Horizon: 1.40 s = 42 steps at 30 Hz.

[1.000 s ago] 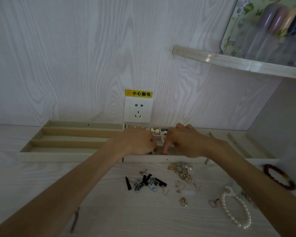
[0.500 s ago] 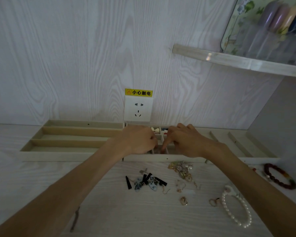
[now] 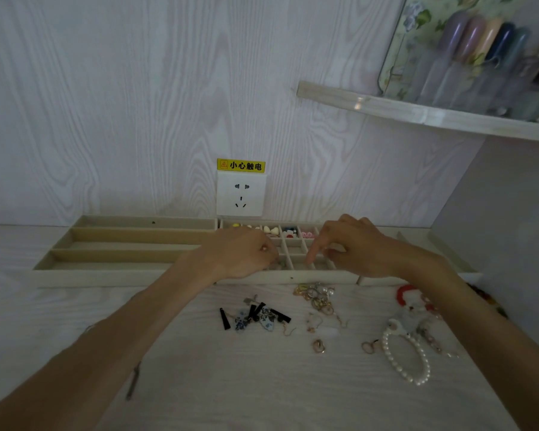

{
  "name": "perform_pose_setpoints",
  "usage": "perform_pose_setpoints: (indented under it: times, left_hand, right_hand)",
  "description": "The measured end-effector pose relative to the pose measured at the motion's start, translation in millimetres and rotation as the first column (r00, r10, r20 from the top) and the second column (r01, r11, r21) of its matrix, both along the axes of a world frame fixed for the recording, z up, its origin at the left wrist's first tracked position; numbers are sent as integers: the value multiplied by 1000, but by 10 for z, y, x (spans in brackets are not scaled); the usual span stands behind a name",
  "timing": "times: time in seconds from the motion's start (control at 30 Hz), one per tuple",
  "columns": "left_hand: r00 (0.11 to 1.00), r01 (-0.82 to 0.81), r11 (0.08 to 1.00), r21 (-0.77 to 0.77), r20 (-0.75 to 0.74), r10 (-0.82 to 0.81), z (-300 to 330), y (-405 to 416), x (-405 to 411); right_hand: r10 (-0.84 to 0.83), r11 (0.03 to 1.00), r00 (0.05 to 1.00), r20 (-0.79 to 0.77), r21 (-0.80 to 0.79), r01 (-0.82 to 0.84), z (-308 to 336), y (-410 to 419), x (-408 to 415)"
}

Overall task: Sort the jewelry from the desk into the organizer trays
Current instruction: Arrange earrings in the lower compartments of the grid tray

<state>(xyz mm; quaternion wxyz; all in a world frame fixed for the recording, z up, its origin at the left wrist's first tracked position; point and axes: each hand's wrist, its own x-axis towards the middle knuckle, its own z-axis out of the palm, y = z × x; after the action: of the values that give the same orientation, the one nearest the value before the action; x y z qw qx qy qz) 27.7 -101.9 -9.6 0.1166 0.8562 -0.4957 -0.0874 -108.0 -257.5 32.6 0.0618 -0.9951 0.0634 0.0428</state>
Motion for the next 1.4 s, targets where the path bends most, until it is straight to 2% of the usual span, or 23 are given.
perform_pose_setpoints:
  times: [0.13,0.23,0.33,0.53,0.73,0.83,0.9,0.97,1.03,1.13,1.27,1.4]
  left_hand:
    - [1000,25,991,-133,2,-25,143,57,-180]
    - [992,109,988,-114,-48,-115,137,116,-341]
    - [977,186,978,-100,-89,-195,52,179,-517]
    - [964,169,971,-167,-175,-198,-155,172,-671]
    - [938,221,965,-139,-240,-249,-147,102,-652]
    - [916,227,946,-231,-280,-288,-77,58,-600]
    - [902,210,914,-347,-293,-318,-22,-4,-554]
    - [908,148,876,-459,-288,-304,30,-77,-488]
    - [896,59,854,-518,-349,-274,80,-144,-405]
    - [900,-31,863,-504,-389,-195,114,-232,-240]
    - [912,-76,890,-450,-393,-121,74,-362,-46]
    - [934,-48,915,-400,-343,-101,-52,-459,9]
  right_hand:
    - [24,1000,999,34,-12,-24,-61,46,-269]
    - [54,998,998,42,9,-55,-207,153,-459]
    - [17,1000,996,89,-9,-16,-360,189,-647]
    - [-56,997,979,194,-34,64,-537,249,-780]
    - [-69,996,955,289,-27,80,-513,215,-751]
    - [-74,997,926,371,15,73,-364,164,-709]
    - [-80,997,903,422,42,69,-249,106,-639]
    - [-110,993,877,467,89,77,-164,35,-527]
    - [-170,981,854,491,168,99,-109,-19,-402]
    - [-256,954,840,478,267,139,-104,-67,-229]
    - [-392,885,848,357,398,241,-271,-169,-40]
    - [-440,865,864,244,373,336,-386,-190,50]
